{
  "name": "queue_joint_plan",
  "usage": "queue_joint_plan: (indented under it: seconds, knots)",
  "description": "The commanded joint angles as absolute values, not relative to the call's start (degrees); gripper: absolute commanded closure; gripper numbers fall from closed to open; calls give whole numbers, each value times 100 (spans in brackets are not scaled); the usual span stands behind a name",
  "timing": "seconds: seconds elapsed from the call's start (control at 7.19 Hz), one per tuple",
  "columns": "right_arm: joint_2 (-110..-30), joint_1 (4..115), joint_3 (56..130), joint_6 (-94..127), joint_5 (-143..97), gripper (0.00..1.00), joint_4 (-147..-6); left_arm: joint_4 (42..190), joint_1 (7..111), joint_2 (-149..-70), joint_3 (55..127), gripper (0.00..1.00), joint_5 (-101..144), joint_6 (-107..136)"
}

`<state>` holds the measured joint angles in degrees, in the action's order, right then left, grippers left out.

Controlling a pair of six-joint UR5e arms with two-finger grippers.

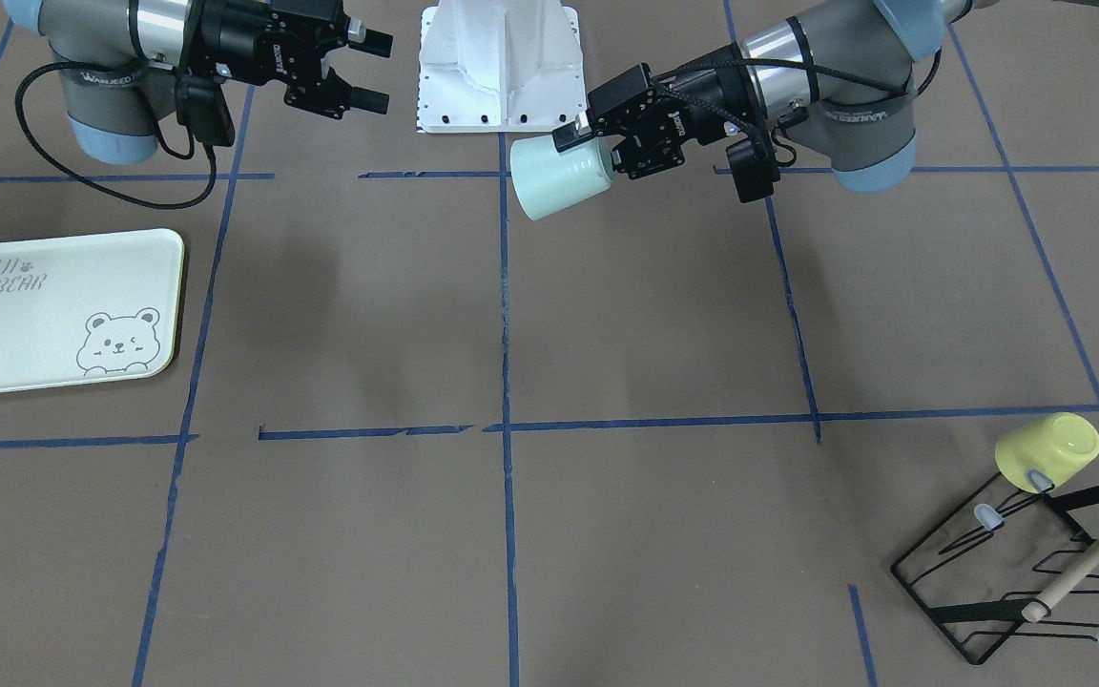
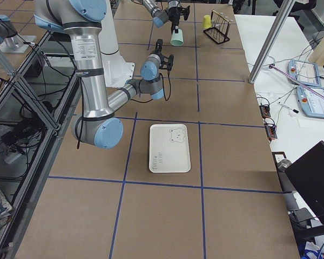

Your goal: Left arm grabs green cup and hands to right arm on tray

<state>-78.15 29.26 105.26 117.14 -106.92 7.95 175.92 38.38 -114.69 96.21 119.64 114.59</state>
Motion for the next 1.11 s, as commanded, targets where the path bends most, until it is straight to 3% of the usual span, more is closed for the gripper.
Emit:
queue_joint_plan:
  seconds: [0.0, 0.97]
  knots:
    - [-7515, 2778, 10529, 12129, -10521, 4, 1002, 18762, 3622, -11470, 9360, 61, 11962, 12249]
    - [-7207, 2637, 10521, 12103, -10512, 4, 984, 20004, 2752, -11531, 9430, 61, 11427, 13017]
